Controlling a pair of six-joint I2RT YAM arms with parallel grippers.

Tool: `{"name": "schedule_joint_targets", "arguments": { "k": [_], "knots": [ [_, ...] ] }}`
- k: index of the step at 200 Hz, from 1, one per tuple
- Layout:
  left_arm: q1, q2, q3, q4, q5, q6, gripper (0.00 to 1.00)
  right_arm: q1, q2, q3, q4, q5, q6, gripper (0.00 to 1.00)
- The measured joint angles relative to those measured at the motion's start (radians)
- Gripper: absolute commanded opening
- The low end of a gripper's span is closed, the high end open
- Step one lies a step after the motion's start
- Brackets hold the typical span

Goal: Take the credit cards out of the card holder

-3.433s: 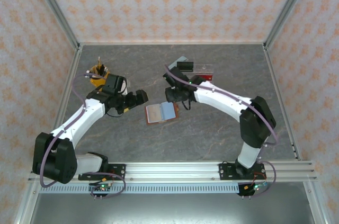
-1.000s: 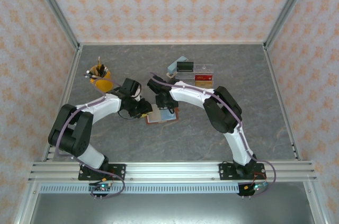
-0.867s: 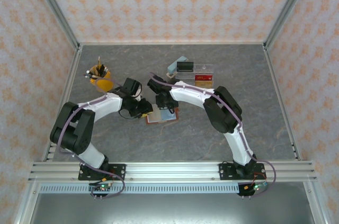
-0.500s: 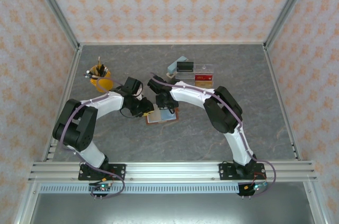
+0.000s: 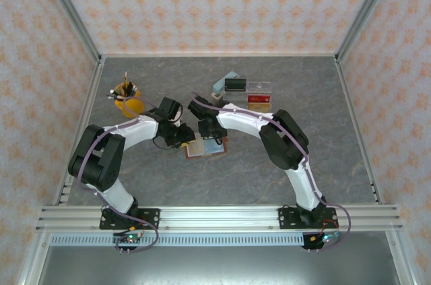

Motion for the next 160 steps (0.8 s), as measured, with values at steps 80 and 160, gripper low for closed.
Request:
{"name": "schedule_joint_targets", "arguments": {
  "k": [80, 160],
  "knots": [
    [0.000, 0.000, 0.000, -0.009, -0.005, 0.009, 0.26, 0.000, -0.001, -0.003, 0.004, 0.000, 0.000, 0.27],
    [0.000, -0.078, 0.000, -0.013, -0.008, 0.021, 0.24, 0.000, -0.004, -0.008, 0.008, 0.000, 0.000, 0.27]
  ]
}}
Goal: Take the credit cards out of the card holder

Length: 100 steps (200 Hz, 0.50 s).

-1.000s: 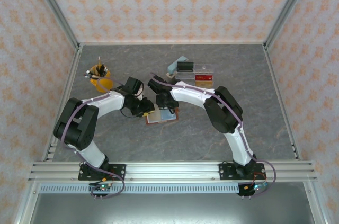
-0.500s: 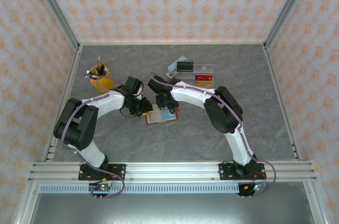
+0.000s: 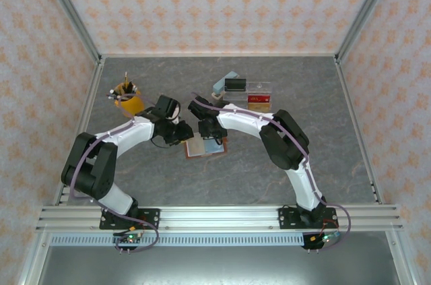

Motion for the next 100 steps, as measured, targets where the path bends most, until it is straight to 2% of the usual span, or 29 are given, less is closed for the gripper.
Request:
{"name": "schedule_joint_targets", "arguments": {
  "k": [100],
  "knots": [
    [0.000, 0.109, 0.019, 0.016, 0.036, 0.011, 0.25, 0.000, -0.003, -0.006, 0.006, -0.002, 0.000, 0.27]
  ]
}}
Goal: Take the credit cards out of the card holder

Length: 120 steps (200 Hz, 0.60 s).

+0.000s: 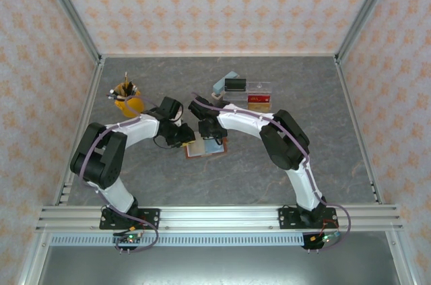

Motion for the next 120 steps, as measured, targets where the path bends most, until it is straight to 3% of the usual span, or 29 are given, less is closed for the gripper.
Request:
{"name": "schedule_joint_targets", "arguments": {
  "k": [120],
  "knots": [
    [0.008, 0.028, 0.001, 0.043, 0.093, 0.000, 0.23, -0.020, -0.023, -0.036, 0.037, -0.048, 0.003, 0.26]
  ]
}}
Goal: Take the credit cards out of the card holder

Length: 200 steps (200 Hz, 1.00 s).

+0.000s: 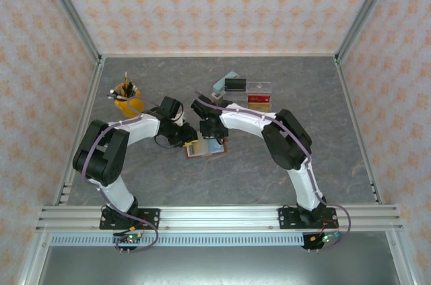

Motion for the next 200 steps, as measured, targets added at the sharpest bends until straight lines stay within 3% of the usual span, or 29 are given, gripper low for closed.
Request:
{"name": "schedule_joint_targets", "arguments": {
  "k": [75, 116, 160, 188, 200],
  "knots": [
    [-0.001, 0.022, -0.001, 0.031, 0.018, 0.003, 0.16, -0.026, -0.084, -0.081, 0.050, -0.028, 0.019, 0.31],
    [-0.001, 0.027, -0.001, 0.047, 0.021, 0.003, 0.16, -0.026, -0.153, -0.081, 0.051, -0.021, 0.011, 0.41],
    [-0.001, 0.029, -0.001, 0.047, 0.021, 0.003, 0.16, -0.023, -0.194, -0.081, 0.052, 0.010, -0.030, 0.57],
    [-0.001, 0.029, -0.001, 0.047, 0.021, 0.003, 0.16, 0.003, -0.193, -0.080, 0.035, 0.029, -0.060, 0.57],
    [-0.001, 0.029, -0.001, 0.047, 0.021, 0.003, 0.16, 0.013, -0.185, -0.071, 0.018, 0.041, -0.064, 0.52]
  ]
}}
